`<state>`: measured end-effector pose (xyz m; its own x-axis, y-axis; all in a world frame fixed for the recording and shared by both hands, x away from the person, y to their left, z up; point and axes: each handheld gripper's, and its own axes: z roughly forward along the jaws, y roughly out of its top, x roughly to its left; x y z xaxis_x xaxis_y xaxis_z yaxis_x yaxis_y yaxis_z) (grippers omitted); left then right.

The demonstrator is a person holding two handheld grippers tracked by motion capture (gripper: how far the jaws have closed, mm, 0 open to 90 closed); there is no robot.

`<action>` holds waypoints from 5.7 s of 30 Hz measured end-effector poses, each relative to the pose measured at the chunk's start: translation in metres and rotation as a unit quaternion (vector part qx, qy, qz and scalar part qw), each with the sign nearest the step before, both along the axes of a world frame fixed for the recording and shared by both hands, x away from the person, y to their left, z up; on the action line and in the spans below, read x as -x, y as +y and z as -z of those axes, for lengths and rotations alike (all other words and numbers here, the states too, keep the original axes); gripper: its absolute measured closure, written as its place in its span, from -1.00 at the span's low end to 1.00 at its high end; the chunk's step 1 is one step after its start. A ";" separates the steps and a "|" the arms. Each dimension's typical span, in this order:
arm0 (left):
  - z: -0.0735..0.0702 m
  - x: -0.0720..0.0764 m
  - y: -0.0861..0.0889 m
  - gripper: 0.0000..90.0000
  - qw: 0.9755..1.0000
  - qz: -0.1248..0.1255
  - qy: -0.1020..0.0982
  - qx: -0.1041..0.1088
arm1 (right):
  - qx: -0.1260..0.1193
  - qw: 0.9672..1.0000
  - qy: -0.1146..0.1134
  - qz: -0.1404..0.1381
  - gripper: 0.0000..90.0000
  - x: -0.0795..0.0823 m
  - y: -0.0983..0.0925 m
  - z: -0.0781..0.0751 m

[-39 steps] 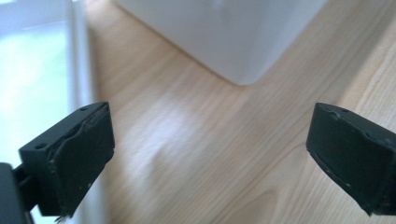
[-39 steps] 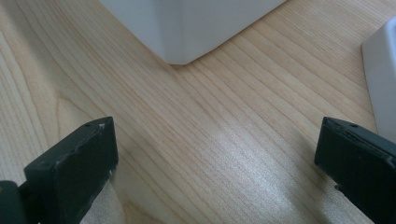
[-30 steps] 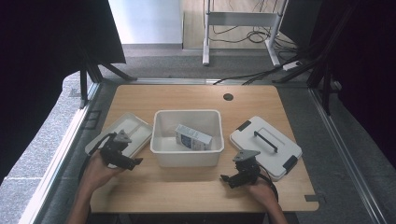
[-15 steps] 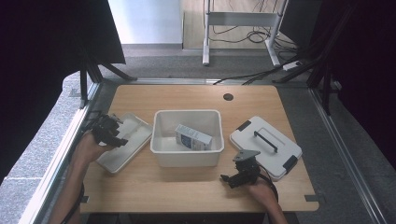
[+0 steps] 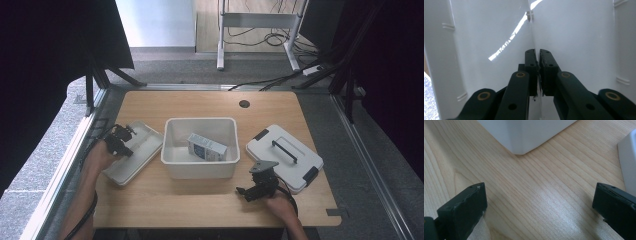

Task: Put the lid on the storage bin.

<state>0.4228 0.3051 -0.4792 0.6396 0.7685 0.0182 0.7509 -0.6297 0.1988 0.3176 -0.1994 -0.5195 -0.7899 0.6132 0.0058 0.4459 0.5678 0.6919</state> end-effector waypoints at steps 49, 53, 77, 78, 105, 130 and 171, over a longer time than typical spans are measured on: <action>-0.148 0.026 -0.002 0.97 0.979 0.199 -0.054 0.007 | 0.002 1.000 0.000 0.000 -1.00 0.000 0.000 0.000; -0.156 0.022 -0.022 0.97 0.974 0.217 -0.056 0.011 | 0.001 1.000 0.001 0.001 -1.00 0.000 0.000 0.000; -0.152 -0.002 -0.173 0.98 0.929 0.366 -0.050 0.021 | 0.001 1.000 0.000 0.001 -1.00 0.000 0.000 0.000; -0.151 -0.003 -0.179 0.97 0.927 0.372 -0.049 0.021 | 0.001 1.000 0.000 0.001 -1.00 0.000 0.000 0.000; -0.109 -0.013 -0.229 0.87 0.927 0.372 -0.030 0.035 | 0.000 1.000 0.001 0.001 -1.00 0.000 0.000 0.000; -0.132 0.021 -0.129 -0.98 0.959 0.190 -0.151 0.148 | 0.017 0.999 0.033 -0.022 -0.89 -0.010 0.004 -0.027; 0.039 0.125 -0.067 -1.00 0.966 0.054 -0.173 0.184 | 0.208 0.972 0.090 0.067 0.80 -0.111 -0.084 -0.077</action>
<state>0.2978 0.2379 -0.5183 0.7208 0.6930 -0.0169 0.5341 -0.5396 0.6509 0.4286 -0.2835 -0.4425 -0.7116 0.6898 -0.1339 0.6278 0.7097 0.3196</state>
